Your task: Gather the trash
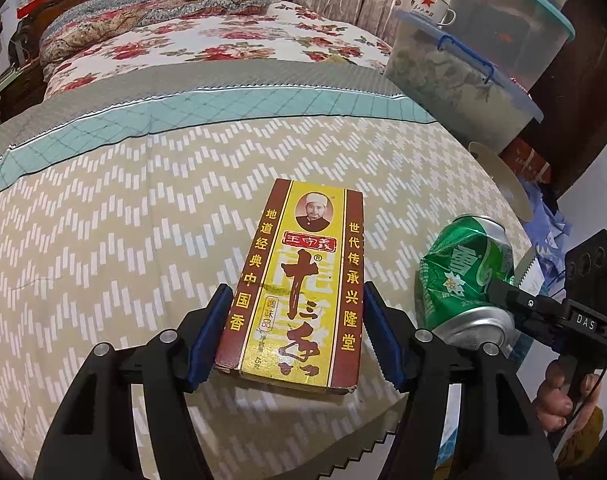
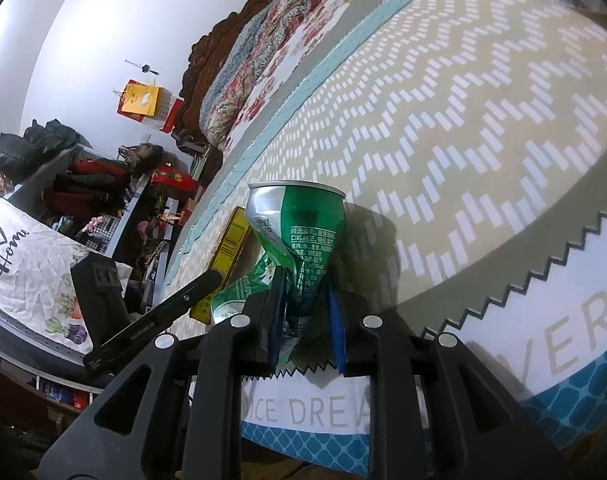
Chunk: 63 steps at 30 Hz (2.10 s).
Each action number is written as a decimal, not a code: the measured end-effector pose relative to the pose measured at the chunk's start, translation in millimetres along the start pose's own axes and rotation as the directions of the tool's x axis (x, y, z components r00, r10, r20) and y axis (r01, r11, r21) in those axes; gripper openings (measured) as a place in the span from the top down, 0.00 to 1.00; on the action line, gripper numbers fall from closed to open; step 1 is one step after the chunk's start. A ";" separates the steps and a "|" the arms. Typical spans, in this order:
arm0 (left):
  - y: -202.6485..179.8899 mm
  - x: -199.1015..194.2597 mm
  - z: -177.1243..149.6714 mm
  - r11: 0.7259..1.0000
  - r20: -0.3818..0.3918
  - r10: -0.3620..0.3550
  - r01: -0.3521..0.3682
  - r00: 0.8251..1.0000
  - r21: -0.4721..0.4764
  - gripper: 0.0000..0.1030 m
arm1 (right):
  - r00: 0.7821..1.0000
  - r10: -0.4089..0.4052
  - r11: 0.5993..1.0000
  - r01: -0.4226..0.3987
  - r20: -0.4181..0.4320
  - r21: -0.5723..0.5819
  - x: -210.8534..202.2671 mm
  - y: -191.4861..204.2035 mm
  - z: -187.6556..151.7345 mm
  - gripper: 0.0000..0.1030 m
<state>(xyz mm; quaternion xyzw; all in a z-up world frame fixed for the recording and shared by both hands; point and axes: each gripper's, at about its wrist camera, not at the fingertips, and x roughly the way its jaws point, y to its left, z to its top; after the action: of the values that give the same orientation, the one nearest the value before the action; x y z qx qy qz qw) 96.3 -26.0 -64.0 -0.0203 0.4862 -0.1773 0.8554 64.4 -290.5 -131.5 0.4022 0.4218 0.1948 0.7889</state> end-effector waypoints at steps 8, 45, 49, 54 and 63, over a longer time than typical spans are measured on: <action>5.4 -2.1 6.7 0.999 0.010 0.015 -0.015 1.000 -0.039 0.25 | 0.999 0.028 1.000 -0.028 -0.016 0.012 1.4 -7.2 -0.8 0.69; -3.4 5.9 11.1 1.000 -0.009 0.011 -0.011 1.000 -0.001 0.19 | 1.000 0.014 0.999 -0.015 -0.017 -0.028 4.6 10.9 -2.1 0.63; -5.4 13.9 5.4 1.000 -0.029 0.021 -0.020 0.999 0.016 0.37 | 1.000 0.020 0.999 -0.020 -0.016 -0.034 4.3 11.8 -1.0 0.58; -8.7 11.7 6.1 1.000 -0.021 -0.020 0.020 1.000 0.018 0.42 | 1.000 0.014 0.999 -0.014 -0.014 -0.047 7.7 17.9 0.6 0.55; -21.7 13.8 8.1 0.994 -0.041 -0.111 0.111 0.993 0.011 0.42 | 0.999 0.029 0.999 -0.030 -0.030 -0.039 16.4 21.2 8.6 0.56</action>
<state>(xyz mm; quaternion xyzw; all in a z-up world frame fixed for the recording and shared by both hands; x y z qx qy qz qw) 103.4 -51.9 -66.6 -0.0379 0.5002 -0.2283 0.8344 81.5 -271.3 -120.1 0.3897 0.4235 0.2207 0.7875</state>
